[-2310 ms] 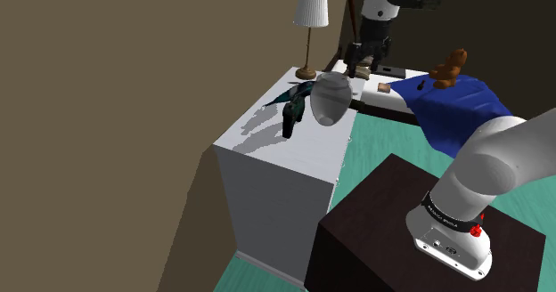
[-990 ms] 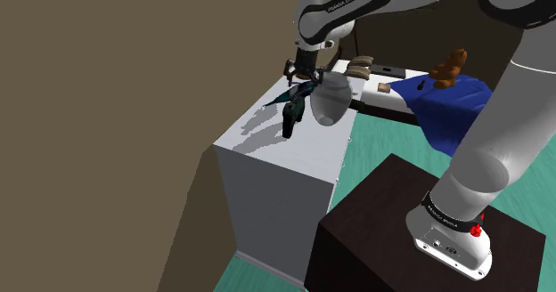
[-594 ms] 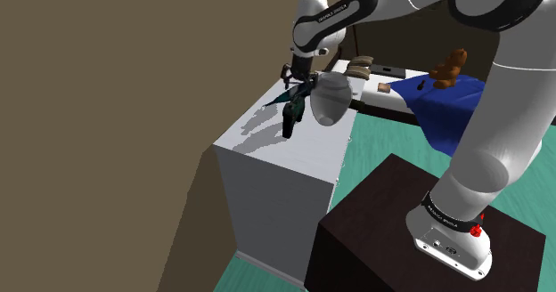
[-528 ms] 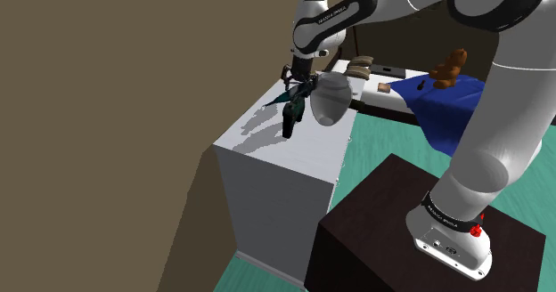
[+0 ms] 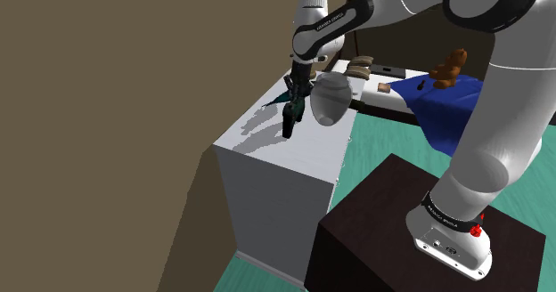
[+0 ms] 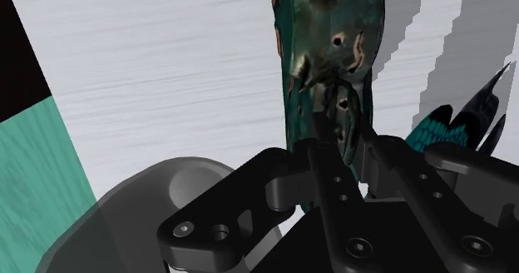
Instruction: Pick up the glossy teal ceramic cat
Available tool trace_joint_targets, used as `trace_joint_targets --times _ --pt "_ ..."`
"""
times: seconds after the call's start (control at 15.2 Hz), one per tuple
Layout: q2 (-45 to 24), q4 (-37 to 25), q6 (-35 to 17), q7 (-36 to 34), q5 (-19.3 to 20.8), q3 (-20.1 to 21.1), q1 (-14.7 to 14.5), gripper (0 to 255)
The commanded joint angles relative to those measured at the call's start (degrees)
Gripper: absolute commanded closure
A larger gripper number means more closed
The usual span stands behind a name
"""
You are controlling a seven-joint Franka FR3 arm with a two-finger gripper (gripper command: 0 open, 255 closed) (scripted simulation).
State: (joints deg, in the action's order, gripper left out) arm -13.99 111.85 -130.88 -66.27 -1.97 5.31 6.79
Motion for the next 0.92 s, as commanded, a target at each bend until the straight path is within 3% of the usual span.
trace_joint_targets --times 0.0,0.33,0.86 --pt "0.0 0.1 0.0 0.0 0.0 0.0 0.0 255" --pt "-0.1 -0.1 0.1 0.0 0.0 0.0 0.0 255" --pt "2.5 -3.0 5.6 -0.1 -0.1 0.0 0.1 255"
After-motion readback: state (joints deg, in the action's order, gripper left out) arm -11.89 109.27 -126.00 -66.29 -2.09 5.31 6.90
